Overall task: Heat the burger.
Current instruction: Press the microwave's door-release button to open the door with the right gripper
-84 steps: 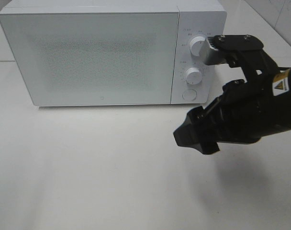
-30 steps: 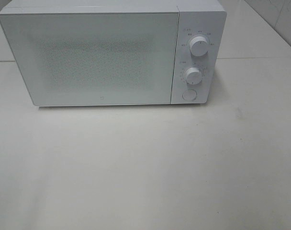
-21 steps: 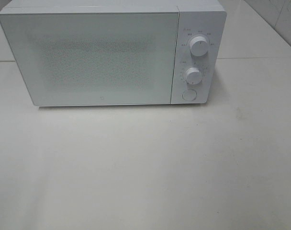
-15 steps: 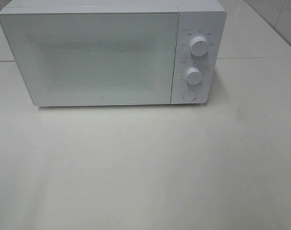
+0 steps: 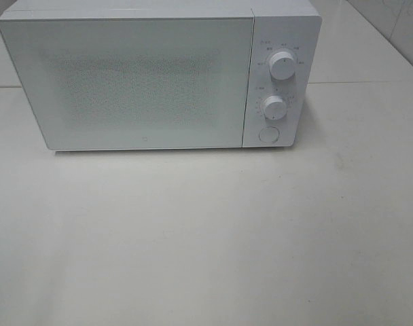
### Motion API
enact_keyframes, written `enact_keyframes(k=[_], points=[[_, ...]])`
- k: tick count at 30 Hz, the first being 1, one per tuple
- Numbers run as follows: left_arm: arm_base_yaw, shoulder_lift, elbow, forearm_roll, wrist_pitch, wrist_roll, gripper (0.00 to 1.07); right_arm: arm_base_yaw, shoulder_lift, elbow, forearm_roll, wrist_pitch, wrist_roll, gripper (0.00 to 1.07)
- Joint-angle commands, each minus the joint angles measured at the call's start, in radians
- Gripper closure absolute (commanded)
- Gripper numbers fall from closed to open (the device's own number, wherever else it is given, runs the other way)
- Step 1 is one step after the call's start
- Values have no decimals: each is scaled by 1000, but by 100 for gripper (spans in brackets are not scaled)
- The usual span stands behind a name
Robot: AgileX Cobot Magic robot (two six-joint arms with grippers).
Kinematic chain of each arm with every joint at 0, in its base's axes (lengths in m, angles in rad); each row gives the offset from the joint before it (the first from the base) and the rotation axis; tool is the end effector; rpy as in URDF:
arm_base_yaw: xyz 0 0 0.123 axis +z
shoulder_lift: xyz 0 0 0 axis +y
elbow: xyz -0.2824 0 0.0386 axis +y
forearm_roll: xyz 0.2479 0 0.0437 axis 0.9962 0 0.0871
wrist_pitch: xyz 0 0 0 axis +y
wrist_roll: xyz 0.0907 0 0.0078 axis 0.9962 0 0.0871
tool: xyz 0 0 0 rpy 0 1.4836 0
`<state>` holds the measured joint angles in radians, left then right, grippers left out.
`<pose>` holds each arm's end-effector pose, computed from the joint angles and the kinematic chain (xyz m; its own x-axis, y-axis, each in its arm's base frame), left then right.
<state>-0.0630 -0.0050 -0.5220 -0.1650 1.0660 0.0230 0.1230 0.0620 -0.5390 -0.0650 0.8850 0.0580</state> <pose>-0.0099 -0.0125 0.2837 -0.4408 -0.0290 -0.8971 0.1668 0.9794 -0.1136 0.0075 -0.0037 0.3030 -0.3132 -0.0218 -0.9494 -0.0699 0.9976 0.0002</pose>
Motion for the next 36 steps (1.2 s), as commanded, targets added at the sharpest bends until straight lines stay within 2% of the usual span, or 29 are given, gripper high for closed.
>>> enact_keyframes(k=[1, 5, 8, 11, 25, 36], points=[[3, -18, 1, -8, -9, -7, 7, -6, 68, -4, -2, -109, -7, 32], [3, -18, 1, -8, -9, -7, 7, -6, 191, -4, -2, -234, -7, 32], [3, -18, 1, -8, -9, -7, 7, -6, 212, -4, -2, -255, -7, 32], [3, -18, 1, -8, -9, -7, 7, -6, 344, -4, -2, -365, -7, 32], [3, -18, 1, -8, -9, -7, 7, -6, 717, -4, -1, -651, -7, 32], [3, -18, 1, -8, -9, -7, 7, -4, 922, -4, -32, -880, -7, 32]])
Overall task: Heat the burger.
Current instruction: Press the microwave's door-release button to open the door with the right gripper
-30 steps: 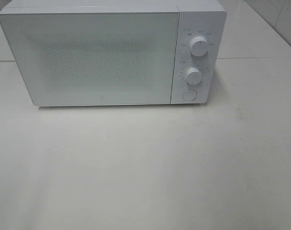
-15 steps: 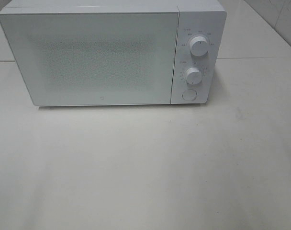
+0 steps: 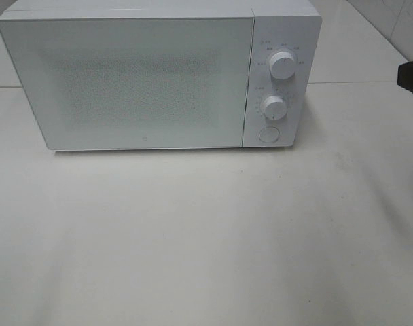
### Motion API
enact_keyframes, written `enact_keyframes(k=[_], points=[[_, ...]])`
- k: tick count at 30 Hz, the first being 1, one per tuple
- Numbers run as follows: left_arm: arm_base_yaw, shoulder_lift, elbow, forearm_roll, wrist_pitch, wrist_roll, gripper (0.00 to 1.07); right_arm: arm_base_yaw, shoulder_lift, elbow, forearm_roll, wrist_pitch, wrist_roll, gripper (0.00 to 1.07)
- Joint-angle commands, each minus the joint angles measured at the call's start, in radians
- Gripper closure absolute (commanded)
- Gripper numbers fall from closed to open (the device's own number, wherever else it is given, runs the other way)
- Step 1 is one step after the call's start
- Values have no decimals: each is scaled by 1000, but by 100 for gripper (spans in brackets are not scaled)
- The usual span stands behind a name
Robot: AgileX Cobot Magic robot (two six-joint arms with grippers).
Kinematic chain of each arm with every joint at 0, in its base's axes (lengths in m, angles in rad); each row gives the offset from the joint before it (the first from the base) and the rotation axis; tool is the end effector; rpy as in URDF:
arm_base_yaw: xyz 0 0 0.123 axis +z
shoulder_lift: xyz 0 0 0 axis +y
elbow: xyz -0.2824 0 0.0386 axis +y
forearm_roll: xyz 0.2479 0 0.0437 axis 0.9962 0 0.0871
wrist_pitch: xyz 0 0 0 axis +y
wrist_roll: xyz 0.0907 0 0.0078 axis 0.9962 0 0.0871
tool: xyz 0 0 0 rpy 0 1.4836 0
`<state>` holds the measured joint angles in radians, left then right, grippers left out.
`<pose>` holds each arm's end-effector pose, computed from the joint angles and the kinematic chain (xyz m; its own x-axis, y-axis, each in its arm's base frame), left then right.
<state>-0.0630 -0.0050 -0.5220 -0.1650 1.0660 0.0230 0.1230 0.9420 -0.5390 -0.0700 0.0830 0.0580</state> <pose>-0.0099 -0.0125 0.2837 -0.4408 -0.0290 -0.8971 0.1668 0.9794 -0.1136 0.1927 0.0233 0.2816 -0.3838 -0.0593 -0.9215 -0.1219 0.9925 -0.0131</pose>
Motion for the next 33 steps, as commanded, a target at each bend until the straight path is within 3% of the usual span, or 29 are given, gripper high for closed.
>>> enact_keyframes(k=[1, 13, 18, 21, 23, 26, 27, 32, 33], points=[[3, -18, 1, -8, -9, -7, 7, -3, 85, -4, -51, -120, -7, 32], [3, -18, 1, -8, -9, -7, 7, -3, 301, 19, -52, -361, -7, 32], [3, -18, 1, -8, -9, -7, 7, 22, 388, 123, 23, -617, -22, 32], [3, -18, 1, -8, -9, -7, 7, 80, 432, 174, 109, -767, -82, 32], [3, -18, 1, -8, -9, -7, 7, 197, 515, 221, 285, -931, -215, 32], [3, -18, 1, -8, -9, -7, 7, 219, 540, 224, 342, -957, -241, 32], [3, -18, 1, -8, -9, -7, 7, 267, 583, 224, 426, -1007, -276, 32], [3, -18, 1, -8, -9, -7, 7, 375, 662, 224, 562, -1112, -299, 32], [3, -18, 1, -8, -9, -7, 7, 437, 696, 224, 620, -1157, -299, 32]])
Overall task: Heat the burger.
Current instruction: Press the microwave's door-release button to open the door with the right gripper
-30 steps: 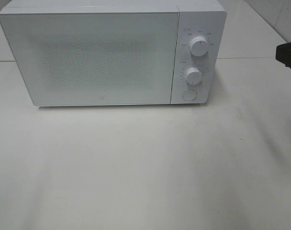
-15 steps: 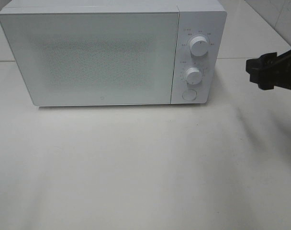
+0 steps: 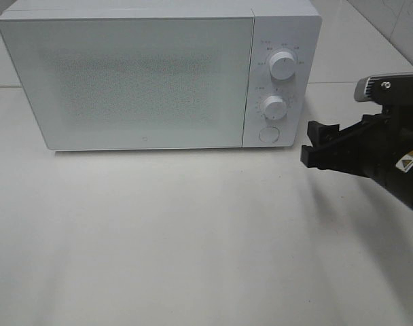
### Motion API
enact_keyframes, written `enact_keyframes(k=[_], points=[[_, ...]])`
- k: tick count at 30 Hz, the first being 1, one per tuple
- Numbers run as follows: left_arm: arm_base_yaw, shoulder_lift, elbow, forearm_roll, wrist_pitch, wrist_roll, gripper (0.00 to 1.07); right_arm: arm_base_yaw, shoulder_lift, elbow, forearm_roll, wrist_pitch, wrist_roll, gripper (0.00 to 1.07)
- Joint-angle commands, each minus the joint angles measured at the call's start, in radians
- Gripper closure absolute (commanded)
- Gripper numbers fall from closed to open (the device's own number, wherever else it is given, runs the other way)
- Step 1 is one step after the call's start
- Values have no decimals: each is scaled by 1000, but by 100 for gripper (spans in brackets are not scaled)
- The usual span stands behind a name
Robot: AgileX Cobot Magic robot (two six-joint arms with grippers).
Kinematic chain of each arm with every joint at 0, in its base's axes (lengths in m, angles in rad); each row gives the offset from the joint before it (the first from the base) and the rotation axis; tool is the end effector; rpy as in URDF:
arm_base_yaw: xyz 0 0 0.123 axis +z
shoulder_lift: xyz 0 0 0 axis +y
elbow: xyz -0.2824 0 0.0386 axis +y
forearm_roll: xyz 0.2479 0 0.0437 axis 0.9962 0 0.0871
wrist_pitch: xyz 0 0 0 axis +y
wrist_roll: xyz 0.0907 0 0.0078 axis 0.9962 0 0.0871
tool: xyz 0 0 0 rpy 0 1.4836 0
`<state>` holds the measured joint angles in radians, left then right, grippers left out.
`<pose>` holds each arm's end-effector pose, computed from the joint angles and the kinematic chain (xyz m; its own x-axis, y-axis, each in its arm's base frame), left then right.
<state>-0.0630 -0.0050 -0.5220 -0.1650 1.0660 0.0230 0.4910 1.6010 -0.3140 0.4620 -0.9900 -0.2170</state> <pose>-0.0099 -0.0125 0.2837 -0.4408 -0.0290 -0.8971 0.1668 0.9794 -0.1136 0.2277 0.0833 0.1564 -0.2338 -0.0727 -0.9696 -0.1086 0.9929 -0.0483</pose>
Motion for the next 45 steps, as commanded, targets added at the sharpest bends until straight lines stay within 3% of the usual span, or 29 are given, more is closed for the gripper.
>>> enact_keyframes(k=[1, 2, 4, 10, 19, 30, 45], points=[[3, -18, 1, -8, -9, -7, 7, 97, 52, -2, 113, -103, -24, 32], [3, -18, 1, -8, -9, -7, 7, 97, 52, -2, 113, -103, -24, 32], [3, -18, 1, -8, -9, -7, 7, 186, 96, -22, 204, -135, -24, 32], [3, -18, 1, -8, -9, -7, 7, 281, 148, -67, 293, -141, -35, 32], [3, -18, 1, -8, -9, -7, 7, 295, 156, -78, 296, -150, 36, 37], [3, -18, 1, -8, -9, -7, 7, 295, 156, -78, 296, -150, 542, 52], [3, -18, 1, -8, -9, -7, 7, 295, 156, -78, 296, -150, 1291, 88]])
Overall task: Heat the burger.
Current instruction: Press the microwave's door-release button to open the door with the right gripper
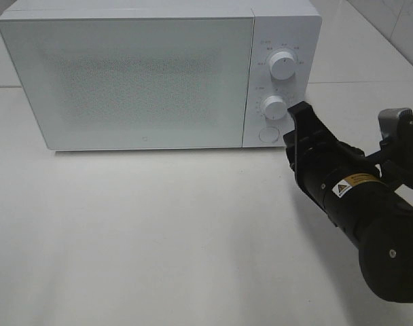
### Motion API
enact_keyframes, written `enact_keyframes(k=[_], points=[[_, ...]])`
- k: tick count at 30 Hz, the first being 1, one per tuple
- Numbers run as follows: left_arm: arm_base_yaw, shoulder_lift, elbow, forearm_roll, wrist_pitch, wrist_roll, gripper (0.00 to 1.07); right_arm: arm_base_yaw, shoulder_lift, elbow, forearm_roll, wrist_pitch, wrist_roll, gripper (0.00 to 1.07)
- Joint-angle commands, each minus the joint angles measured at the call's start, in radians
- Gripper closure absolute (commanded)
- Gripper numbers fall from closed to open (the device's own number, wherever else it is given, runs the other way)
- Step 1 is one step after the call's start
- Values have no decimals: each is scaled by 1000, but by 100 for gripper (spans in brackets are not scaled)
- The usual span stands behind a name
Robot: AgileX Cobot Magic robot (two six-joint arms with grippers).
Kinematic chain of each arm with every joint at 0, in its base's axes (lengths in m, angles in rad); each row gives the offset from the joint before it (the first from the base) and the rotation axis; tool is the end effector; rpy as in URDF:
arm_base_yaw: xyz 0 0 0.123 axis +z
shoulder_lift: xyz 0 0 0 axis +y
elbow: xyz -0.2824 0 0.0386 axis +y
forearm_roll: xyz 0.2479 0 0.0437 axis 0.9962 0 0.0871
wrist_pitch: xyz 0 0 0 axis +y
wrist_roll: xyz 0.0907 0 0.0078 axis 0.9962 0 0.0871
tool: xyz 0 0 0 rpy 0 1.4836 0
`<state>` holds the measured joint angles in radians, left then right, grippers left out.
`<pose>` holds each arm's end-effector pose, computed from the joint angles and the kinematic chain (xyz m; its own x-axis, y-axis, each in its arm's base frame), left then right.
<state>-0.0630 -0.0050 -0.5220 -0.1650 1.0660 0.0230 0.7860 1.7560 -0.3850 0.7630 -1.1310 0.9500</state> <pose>-0.0099 -0.0125 0.2837 -0.4408 -0.0290 -0.8971 0.1668 0.9794 -0.1136 0.2169 0.1367 0.1387 -0.1721 0.9018 -0.3963 0.1668 0.4232 0.8906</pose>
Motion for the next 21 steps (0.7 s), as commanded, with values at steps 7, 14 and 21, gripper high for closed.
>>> enact_keyframes(k=[7, 14, 21], points=[[3, -18, 1, -8, -9, -7, 7, 0, 1, -7, 14, -9, 252, 102], [3, -18, 1, -8, -9, -7, 7, -19, 12, -10, 59, 10, 254, 107], [3, -18, 1, -8, -9, -7, 7, -30, 85, -48, 61, 27, 347, 107]])
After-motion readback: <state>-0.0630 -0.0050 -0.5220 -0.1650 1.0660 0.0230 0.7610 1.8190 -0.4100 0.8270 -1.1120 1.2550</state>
